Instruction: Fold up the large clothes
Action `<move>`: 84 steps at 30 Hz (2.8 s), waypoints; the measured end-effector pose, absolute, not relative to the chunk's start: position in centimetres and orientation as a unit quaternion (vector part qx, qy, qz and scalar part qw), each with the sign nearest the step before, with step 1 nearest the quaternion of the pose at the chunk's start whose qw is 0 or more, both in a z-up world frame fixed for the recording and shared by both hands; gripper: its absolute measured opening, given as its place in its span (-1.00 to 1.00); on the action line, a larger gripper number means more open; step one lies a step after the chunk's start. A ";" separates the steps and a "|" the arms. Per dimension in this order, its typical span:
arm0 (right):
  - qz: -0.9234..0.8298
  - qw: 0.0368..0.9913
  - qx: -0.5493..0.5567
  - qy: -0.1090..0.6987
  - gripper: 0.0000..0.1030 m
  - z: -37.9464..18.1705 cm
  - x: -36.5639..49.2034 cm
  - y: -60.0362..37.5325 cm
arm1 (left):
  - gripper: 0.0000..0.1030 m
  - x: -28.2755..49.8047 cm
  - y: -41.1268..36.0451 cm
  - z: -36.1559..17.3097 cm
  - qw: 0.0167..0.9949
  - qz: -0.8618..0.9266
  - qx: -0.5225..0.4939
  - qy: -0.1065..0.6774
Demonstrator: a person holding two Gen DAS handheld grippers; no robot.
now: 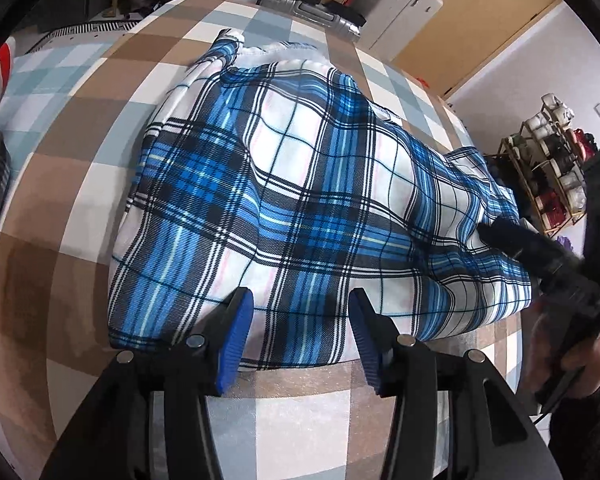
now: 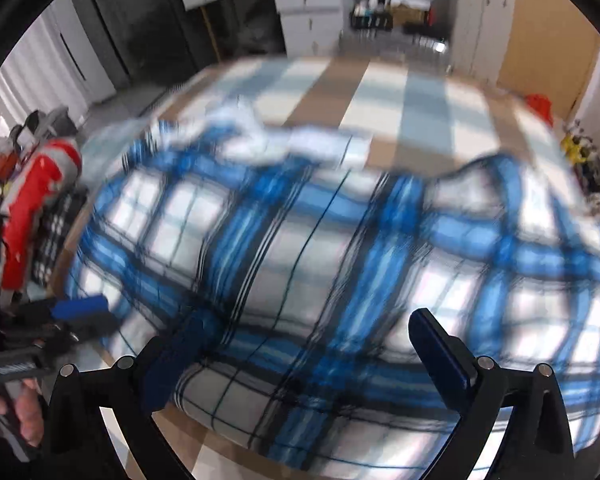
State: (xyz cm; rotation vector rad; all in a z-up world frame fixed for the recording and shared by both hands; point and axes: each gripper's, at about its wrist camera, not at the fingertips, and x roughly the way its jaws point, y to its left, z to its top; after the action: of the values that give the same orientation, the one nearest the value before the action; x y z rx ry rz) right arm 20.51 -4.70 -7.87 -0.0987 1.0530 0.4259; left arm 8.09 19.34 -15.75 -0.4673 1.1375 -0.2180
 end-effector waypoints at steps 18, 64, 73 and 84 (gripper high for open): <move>0.151 0.839 -0.083 0.516 1.00 -10.4 22.4 -8.4 | -0.16 8.1 19.9 -14.1 0.830 -0.106 -0.187 0.515; 0.123 0.828 -0.004 0.547 1.00 -9.4 24.8 -4.2 | -0.04 9.0 16.6 -14.2 0.829 -0.119 -0.158 0.524; 0.101 0.811 -0.044 0.574 0.99 -11.2 26.6 -1.9 | -0.04 8.0 15.0 -13.0 0.847 -0.111 -0.089 0.513; 0.179 0.780 -0.065 0.595 1.00 -11.6 26.2 4.4 | -0.04 7.9 15.6 -13.4 0.846 -0.106 -0.071 0.518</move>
State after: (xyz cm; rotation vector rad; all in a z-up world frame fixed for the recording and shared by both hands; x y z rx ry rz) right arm 26.22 4.41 -11.59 -0.1402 1.2864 0.3877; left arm 7.85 15.56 -13.44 -0.1505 1.0920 -0.2226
